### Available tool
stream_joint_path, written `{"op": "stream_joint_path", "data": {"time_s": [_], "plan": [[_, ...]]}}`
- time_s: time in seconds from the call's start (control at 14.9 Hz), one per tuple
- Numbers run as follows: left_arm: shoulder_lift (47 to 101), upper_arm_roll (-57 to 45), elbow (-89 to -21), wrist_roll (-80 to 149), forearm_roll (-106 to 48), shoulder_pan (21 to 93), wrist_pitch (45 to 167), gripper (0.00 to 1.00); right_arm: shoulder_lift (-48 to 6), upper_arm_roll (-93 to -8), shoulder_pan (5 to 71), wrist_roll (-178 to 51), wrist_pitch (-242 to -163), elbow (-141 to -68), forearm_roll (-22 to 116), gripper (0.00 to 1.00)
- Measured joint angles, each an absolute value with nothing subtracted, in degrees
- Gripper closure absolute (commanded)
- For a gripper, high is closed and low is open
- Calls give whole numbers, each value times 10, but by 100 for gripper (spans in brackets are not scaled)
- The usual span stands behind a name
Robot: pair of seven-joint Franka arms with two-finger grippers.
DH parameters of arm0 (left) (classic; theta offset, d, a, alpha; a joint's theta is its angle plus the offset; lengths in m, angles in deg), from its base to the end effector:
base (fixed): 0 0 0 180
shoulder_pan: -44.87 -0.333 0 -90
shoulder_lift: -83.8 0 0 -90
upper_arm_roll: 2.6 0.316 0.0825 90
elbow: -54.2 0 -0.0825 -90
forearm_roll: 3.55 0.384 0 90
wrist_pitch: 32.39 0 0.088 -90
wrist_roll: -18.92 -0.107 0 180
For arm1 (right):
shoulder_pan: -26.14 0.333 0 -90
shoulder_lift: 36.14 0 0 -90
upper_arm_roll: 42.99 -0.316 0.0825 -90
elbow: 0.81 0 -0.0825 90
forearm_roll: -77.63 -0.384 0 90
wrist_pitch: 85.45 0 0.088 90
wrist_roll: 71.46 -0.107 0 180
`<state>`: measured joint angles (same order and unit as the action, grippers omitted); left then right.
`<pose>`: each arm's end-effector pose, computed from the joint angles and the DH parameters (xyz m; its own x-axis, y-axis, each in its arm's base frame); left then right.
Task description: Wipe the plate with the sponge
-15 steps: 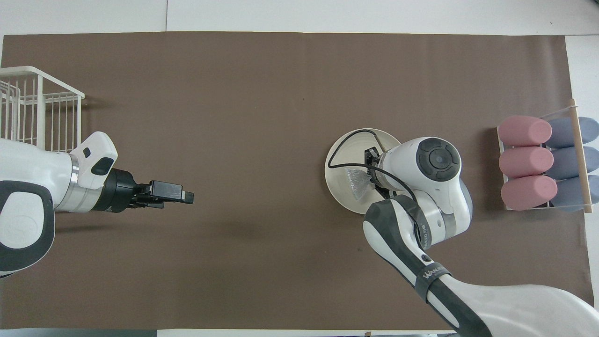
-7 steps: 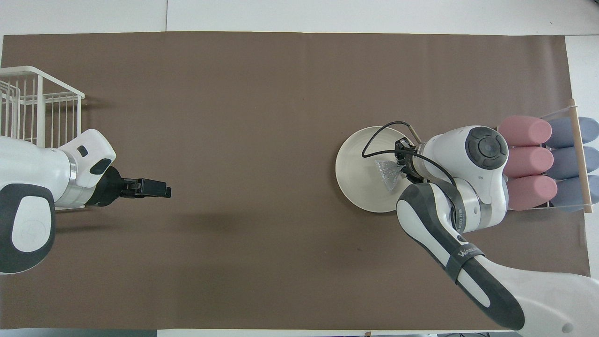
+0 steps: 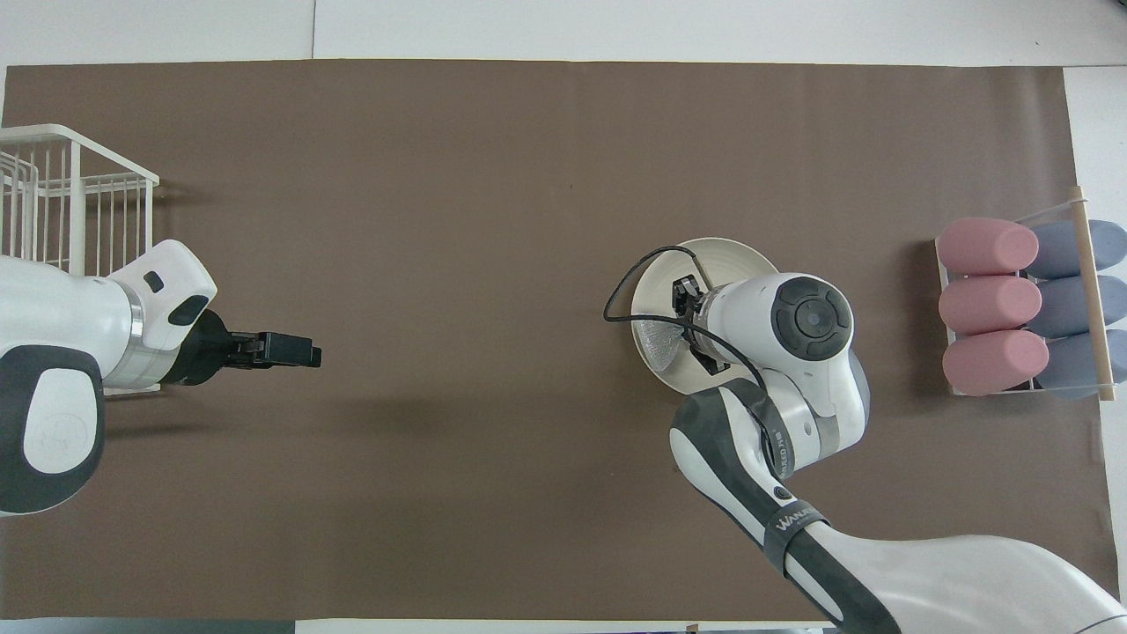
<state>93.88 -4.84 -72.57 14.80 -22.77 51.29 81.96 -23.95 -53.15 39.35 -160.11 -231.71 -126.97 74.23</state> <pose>0.4825 -0.0944 0.4521 0.9958 -0.0825 -0.0397 -0.0674 -0.9543 0.2912 0.5205 0.2229 0.3003 0.3727 -0.9250 -0.0734 -0.9222 -0.3605 -0.1397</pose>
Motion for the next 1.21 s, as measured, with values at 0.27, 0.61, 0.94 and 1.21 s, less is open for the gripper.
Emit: {"op": "stream_joint_path", "data": {"time_s": [0.27,0.61,0.94,1.21], "plan": [[939,-48,-726,151,-228,513,825,0,-239,-529,380,-1571,-2319,-1270,742,100],[938,-48,-726,152,-228,513,827,0,-237,-528,300,-1429,-2319,-1270,742,100],[938,-48,-726,154,-228,513,827,0,-237,-530,318,-1460,-2319,-1269,742,100],[938,-49,-726,174,-228,513,828,0,-237,-531,391,-1590,-2322,-1269,742,100]]}}
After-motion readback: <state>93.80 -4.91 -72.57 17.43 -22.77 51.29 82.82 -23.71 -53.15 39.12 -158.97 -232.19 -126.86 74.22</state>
